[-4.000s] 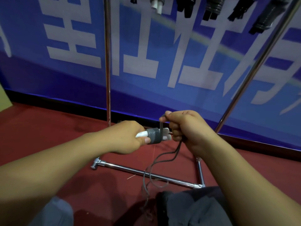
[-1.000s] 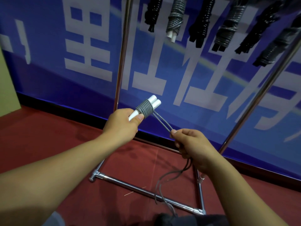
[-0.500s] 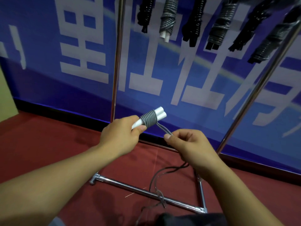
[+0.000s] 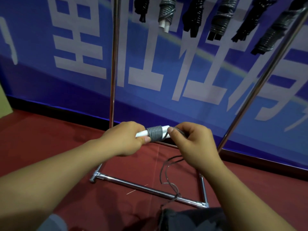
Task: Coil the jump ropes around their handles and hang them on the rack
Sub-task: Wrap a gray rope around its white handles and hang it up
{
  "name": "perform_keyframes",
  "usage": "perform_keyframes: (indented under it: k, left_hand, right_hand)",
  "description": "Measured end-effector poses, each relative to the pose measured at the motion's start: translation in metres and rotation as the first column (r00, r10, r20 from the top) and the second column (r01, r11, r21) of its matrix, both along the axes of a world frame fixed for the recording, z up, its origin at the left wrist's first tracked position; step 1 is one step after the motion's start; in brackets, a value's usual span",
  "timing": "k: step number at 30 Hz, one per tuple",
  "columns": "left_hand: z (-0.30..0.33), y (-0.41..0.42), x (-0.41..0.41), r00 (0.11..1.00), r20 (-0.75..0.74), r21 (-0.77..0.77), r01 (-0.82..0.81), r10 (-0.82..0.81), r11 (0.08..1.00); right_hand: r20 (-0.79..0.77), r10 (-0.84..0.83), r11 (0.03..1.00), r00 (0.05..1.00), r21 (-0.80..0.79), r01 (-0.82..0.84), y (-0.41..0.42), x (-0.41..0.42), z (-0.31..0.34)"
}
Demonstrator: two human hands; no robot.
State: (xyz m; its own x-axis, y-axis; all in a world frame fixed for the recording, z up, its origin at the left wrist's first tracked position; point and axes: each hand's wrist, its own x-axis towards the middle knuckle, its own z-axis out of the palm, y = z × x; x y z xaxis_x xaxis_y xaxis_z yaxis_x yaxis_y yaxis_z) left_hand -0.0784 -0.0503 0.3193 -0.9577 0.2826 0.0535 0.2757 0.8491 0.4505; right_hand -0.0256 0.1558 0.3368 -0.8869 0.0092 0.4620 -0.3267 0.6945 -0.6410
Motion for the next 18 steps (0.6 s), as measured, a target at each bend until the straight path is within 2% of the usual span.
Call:
perform_keyframes:
  k: [4,7,9,13,18]
  left_hand:
    - [0.000,-0.002,-0.001,0.998,0.061,0.021,0.018,-0.020,1.000]
    - [0.004,-0.003,-0.002,0.999,0.034,0.065,-0.004,0.002,0.998]
    - [0.009,-0.003,-0.002,1.000,0.018,0.085,-0.009,0.007,0.996]
    - [0.014,-0.002,0.001,0.996,0.059,0.066,0.059,-0.063,0.996]
    - [0.014,-0.007,0.005,0.970,0.135,0.047,0.197,-0.202,0.979]
  right_hand:
    - [-0.128,0.098,0.988,0.987,0.129,-0.082,-0.002,0.002,-0.005]
    - [-0.201,0.209,0.959,0.957,0.233,-0.161,-0.006,0.007,-0.007]
    - [-0.229,0.210,0.968,0.950,0.185,-0.170,-0.009,0.010,-0.005]
    - [-0.192,0.129,0.989,0.973,-0.046,-0.141,-0.011,0.005,0.000]
    - [-0.110,0.053,0.995,0.992,-0.075,-0.061,-0.010,-0.004,-0.005]
